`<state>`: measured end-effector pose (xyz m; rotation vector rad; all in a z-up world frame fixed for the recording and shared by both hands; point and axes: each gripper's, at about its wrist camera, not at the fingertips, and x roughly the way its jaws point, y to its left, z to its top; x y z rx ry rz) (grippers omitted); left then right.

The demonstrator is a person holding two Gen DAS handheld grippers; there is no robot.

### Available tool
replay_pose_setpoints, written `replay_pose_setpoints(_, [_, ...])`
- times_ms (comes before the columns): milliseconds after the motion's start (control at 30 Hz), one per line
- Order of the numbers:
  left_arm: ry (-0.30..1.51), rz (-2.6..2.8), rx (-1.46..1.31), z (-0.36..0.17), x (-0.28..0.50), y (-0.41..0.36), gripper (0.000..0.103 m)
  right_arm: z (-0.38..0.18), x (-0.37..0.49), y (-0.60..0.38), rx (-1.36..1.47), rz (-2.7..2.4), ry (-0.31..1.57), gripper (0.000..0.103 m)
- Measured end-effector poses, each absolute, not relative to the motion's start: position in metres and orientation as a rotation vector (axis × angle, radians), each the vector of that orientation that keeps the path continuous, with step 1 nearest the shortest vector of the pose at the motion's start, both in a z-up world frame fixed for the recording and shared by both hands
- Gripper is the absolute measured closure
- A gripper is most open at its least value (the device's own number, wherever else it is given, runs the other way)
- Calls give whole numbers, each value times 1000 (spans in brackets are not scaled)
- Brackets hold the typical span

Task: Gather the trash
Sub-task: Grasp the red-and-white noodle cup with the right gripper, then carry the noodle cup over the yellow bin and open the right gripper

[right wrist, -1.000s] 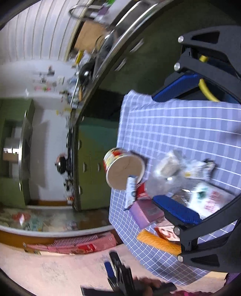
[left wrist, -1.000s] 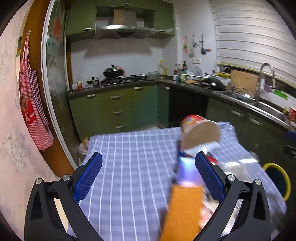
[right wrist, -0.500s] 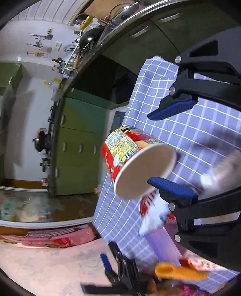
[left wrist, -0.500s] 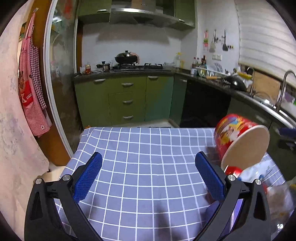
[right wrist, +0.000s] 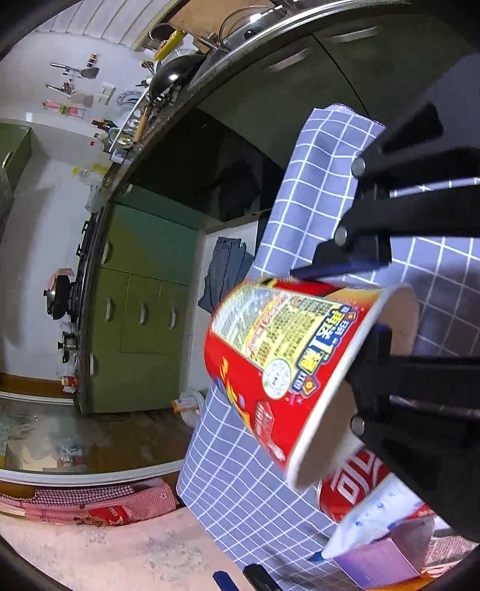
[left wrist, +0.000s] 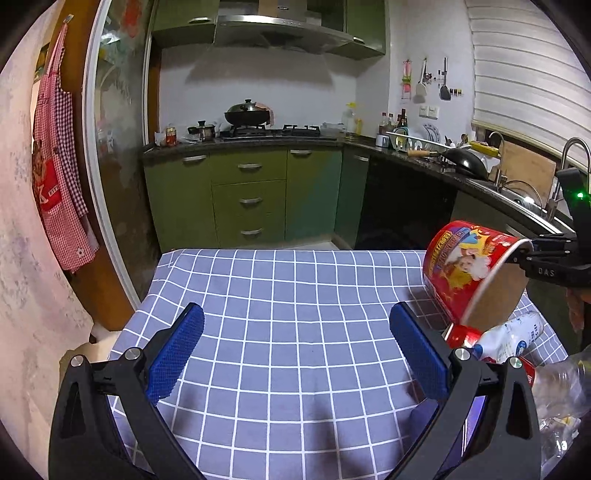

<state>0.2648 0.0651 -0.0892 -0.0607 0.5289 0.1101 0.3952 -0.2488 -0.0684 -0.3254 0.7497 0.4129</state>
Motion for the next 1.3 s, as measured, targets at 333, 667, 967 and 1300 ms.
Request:
replay_pose_setpoints(333, [507, 110, -9, -87, 261, 57, 4, -35, 419, -293, -84, 417, 892, 97])
replay_pose_setpoints(667, [498, 107, -44, -83, 256, 64, 4, 20, 358, -453, 154, 303, 1051, 97])
replay_pose_setpoints(967, [500, 101, -124, -84, 257, 79, 4, -36, 238, -604, 231, 70, 1336, 97])
replay_pose_setpoints(1300, [461, 84, -71, -80, 249, 64, 4, -131, 212, -618, 275, 56, 1504, 96])
